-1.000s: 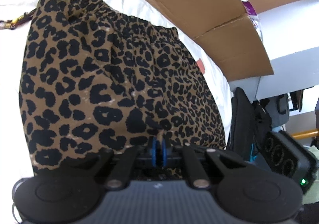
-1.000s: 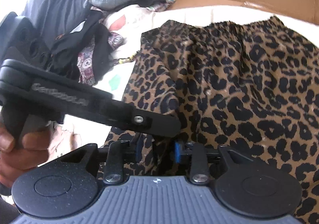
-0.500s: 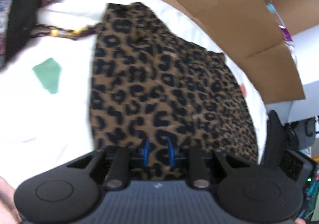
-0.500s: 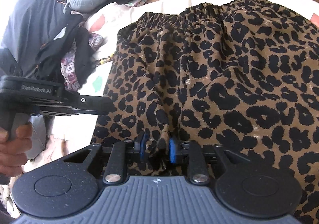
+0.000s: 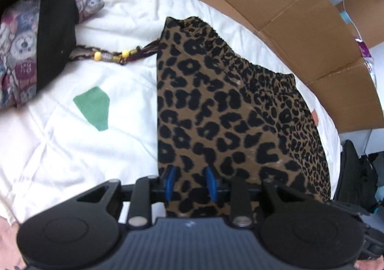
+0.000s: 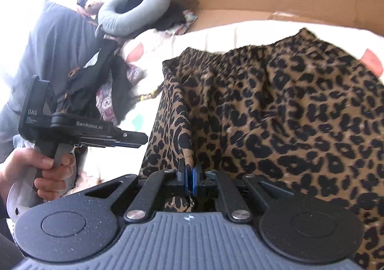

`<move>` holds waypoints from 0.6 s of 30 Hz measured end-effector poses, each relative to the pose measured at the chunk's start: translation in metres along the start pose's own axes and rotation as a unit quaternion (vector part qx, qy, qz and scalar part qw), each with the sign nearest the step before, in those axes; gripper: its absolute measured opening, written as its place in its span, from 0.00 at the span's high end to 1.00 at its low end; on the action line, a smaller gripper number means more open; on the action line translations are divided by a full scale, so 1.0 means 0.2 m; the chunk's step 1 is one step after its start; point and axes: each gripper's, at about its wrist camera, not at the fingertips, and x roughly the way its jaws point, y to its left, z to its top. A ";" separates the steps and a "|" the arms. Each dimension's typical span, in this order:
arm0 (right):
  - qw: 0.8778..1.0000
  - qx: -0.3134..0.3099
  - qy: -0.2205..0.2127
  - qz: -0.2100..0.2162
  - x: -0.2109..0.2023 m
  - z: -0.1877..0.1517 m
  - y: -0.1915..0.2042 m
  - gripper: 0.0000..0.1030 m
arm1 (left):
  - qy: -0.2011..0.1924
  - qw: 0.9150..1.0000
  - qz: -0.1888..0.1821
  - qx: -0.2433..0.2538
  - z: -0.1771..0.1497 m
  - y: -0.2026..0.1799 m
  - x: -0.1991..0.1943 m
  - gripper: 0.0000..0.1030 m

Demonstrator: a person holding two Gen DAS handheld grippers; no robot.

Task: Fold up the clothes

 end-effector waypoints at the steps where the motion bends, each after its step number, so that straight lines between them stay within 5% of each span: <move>1: 1.000 0.001 -0.003 -0.004 -0.02 0.00 0.00 0.99 | 0.005 1.000 0.008 0.014 0.00 -0.03 0.00 0.71; 10: 0.999 0.010 -0.029 -0.033 -0.25 0.01 -0.02 0.99 | 0.055 0.992 0.040 0.109 0.02 -0.27 -0.10 0.56; 14: 0.998 0.010 -0.044 -0.046 -0.34 0.01 -0.04 0.99 | 0.071 0.990 0.048 0.110 0.08 -0.36 -0.13 0.44; 18: 0.996 0.015 -0.060 -0.062 -0.43 0.01 -0.07 0.99 | 0.076 0.989 0.077 0.098 0.13 -0.41 -0.13 0.42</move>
